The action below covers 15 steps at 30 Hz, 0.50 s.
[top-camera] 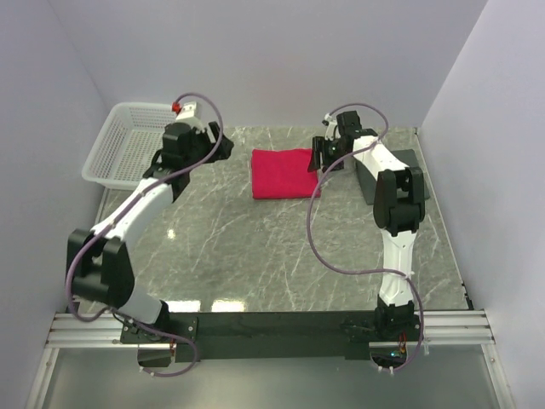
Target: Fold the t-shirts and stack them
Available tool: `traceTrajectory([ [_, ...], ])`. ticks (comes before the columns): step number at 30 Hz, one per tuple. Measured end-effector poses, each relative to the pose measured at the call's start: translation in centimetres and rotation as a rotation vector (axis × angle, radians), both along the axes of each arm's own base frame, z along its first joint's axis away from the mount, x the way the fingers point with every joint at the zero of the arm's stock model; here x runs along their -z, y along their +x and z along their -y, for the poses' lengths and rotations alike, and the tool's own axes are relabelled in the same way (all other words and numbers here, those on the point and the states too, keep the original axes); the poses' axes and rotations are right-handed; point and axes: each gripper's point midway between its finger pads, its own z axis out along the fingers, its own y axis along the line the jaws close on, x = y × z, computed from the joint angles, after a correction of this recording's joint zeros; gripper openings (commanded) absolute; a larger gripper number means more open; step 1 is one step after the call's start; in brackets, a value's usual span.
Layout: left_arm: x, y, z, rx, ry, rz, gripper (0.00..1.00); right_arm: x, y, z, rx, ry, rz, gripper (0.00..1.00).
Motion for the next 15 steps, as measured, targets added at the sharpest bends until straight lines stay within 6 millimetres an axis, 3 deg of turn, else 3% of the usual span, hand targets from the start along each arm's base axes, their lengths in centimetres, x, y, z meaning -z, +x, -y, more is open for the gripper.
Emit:
traceTrajectory([
  [1,0.0,-0.8,-0.3,-0.004,0.003,0.002,0.79,0.4,-0.4,0.1,0.008,0.004,-0.02,0.74],
  [9,1.6,-6.9,-2.4,-0.025,-0.01,-0.04,0.79,0.8,0.0,0.1,0.105,0.047,-0.07,0.75],
  [14,2.3,-9.7,-3.1,-0.034,-0.031,-0.066,0.79,3.8,0.3,-0.2,0.143,0.065,-0.135,0.75],
  [15,2.2,-10.0,-3.1,-0.035,-0.035,-0.065,0.79,3.5,0.5,-0.5,0.142,0.08,-0.131,0.75],
])
